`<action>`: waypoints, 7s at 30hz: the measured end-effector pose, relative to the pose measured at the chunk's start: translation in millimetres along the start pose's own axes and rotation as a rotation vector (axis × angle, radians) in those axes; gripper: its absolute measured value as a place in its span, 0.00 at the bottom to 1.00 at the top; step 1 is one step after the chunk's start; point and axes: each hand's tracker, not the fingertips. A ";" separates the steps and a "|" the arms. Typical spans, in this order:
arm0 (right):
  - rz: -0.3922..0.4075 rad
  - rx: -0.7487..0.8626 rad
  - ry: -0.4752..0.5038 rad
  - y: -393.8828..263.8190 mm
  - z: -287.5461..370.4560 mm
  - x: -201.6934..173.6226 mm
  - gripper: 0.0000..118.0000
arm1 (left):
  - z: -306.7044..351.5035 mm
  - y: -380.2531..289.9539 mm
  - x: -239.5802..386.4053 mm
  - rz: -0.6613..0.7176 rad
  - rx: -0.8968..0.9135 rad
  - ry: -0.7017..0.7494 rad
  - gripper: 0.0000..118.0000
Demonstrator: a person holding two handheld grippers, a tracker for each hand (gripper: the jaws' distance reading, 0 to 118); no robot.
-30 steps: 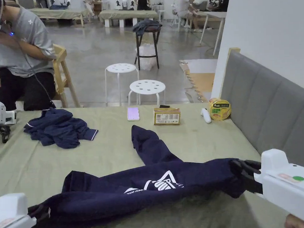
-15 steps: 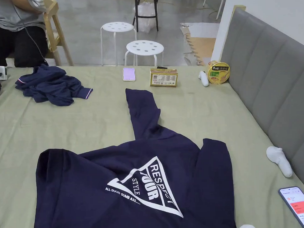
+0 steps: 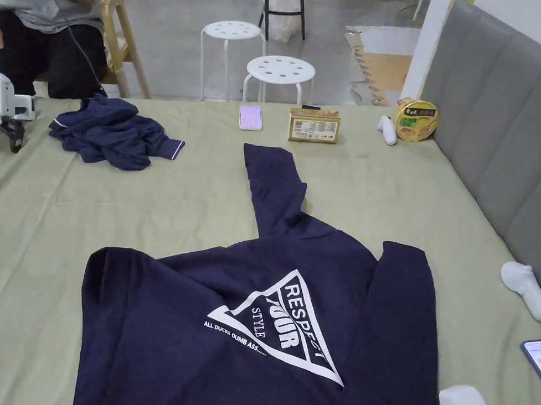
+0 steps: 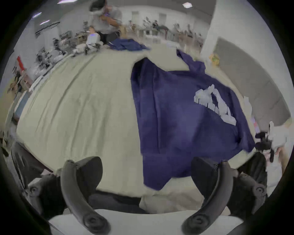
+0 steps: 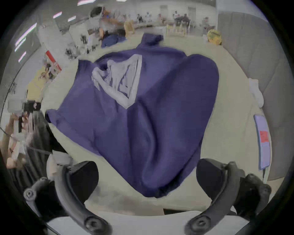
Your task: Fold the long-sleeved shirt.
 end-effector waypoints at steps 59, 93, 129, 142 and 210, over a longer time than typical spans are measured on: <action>0.012 0.356 -0.104 219.0 -111.0 -41.1 0.01 | -118.4 98.4 74.1 -0.035 0.175 -0.019 0.04; -0.077 0.319 -0.005 106.7 -48.7 -6.6 1.00 | -102.3 76.3 110.7 -0.090 0.155 -0.006 0.05; -0.194 -0.077 -0.218 266.6 -219.1 95.2 0.03 | -190.0 182.7 13.0 0.044 0.029 -0.007 0.90; -0.226 0.016 -0.190 261.1 -187.0 79.7 0.03 | -228.3 236.3 -17.3 0.199 -0.142 -0.070 0.07; 0.097 0.753 -0.293 92.6 21.8 -119.1 0.00 | 8.8 81.0 100.1 -0.140 0.475 -0.017 0.04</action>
